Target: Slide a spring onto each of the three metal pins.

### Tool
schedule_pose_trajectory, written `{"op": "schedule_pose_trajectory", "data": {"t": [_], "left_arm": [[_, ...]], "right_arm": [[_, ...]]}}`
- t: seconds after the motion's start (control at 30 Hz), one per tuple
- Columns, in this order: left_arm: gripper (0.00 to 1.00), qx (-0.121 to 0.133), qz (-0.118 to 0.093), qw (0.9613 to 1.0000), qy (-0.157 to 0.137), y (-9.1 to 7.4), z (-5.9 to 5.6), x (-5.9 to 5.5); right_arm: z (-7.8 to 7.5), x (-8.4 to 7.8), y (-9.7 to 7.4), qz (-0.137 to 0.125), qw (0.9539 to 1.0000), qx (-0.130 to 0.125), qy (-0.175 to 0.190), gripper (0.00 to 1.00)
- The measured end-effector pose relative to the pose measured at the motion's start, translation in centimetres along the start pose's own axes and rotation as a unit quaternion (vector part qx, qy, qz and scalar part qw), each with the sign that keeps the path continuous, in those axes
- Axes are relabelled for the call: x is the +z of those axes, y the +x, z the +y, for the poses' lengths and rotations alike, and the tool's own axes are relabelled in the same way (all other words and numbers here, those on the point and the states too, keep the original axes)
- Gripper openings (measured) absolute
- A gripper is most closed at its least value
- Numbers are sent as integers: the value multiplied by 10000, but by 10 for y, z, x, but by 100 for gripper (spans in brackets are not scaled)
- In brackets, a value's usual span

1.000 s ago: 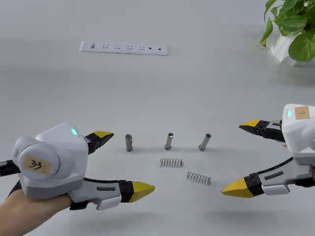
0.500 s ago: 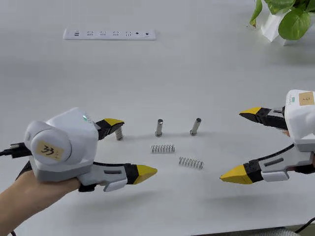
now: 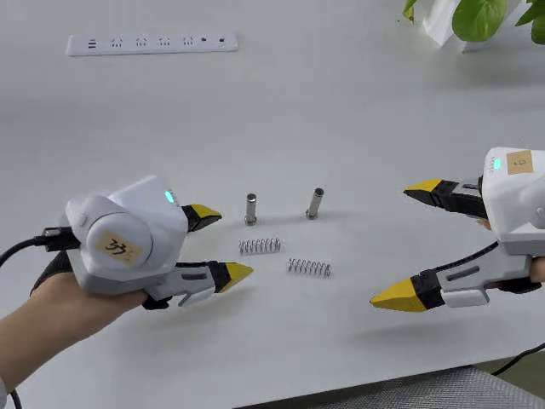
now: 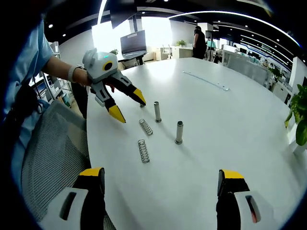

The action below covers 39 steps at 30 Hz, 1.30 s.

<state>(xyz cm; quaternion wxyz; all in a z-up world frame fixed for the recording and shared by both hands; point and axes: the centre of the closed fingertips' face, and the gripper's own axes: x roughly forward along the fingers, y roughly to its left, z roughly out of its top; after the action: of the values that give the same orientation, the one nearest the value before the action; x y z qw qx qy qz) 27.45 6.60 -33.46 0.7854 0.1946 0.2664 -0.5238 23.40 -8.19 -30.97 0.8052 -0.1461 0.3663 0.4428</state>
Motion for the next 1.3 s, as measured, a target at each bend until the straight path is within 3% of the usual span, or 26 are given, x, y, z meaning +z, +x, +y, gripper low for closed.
{"op": "schedule_pose_trajectory", "data": {"t": [0.03, 0.43, 0.97, 1.3], "left_arm": [[37, 0, 145, 9998, 104, 2, 0, -4], [25, -12, 574, 9980, 277, 21, 1, -15], [11, -104, 783, 9962, 357, 29, 3, -17], [9, -205, 876, 9947, 497, 31, 1, -18]], "right_arm": [[1, -1, 0, 3, 10000, 4, 9, 97], [7, -8, 0, 4, 10000, 35, 93, 96], [7, -8, 0, -35, 9999, 13, 168, 95], [8, -7, 1, -36, 9998, 12, 184, 94]]}}
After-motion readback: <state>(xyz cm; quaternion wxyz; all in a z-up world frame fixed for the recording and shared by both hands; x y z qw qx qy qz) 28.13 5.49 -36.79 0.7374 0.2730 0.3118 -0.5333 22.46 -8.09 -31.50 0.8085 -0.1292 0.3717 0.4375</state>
